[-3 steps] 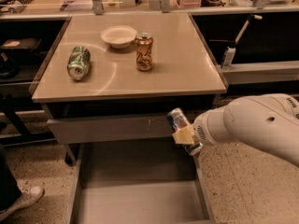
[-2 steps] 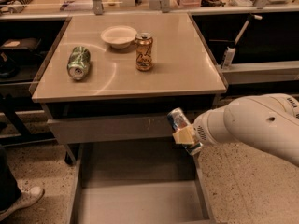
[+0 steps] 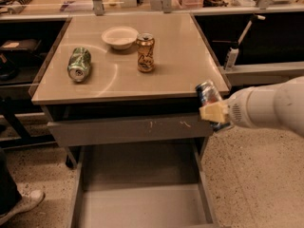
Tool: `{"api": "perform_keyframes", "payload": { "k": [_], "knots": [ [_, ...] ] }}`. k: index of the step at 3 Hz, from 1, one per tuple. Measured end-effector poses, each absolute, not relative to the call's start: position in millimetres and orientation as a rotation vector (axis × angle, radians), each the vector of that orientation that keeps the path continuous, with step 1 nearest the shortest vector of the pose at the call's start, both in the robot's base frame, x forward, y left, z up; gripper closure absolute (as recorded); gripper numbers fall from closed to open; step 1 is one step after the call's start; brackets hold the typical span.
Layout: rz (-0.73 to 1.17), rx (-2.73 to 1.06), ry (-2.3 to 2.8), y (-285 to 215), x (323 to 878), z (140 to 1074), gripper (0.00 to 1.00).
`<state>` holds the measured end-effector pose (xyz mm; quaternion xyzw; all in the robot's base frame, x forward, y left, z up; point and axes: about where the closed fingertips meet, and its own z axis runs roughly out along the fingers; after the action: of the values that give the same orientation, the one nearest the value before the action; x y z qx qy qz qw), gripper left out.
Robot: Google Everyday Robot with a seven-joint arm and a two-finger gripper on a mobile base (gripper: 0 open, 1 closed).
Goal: Pick redbull can from middle drawer and place on counter
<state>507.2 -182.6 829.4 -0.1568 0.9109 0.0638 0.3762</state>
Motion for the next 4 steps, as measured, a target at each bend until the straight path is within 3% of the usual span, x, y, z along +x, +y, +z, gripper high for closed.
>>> {"api": "perform_keyframes", "payload": {
  "k": [2, 4],
  "knots": [
    [0.150, -0.357, 2.262, -193, 557, 895, 1.00],
    [0.197, -0.417, 2.262, -157, 625, 919, 1.00]
  ]
}}
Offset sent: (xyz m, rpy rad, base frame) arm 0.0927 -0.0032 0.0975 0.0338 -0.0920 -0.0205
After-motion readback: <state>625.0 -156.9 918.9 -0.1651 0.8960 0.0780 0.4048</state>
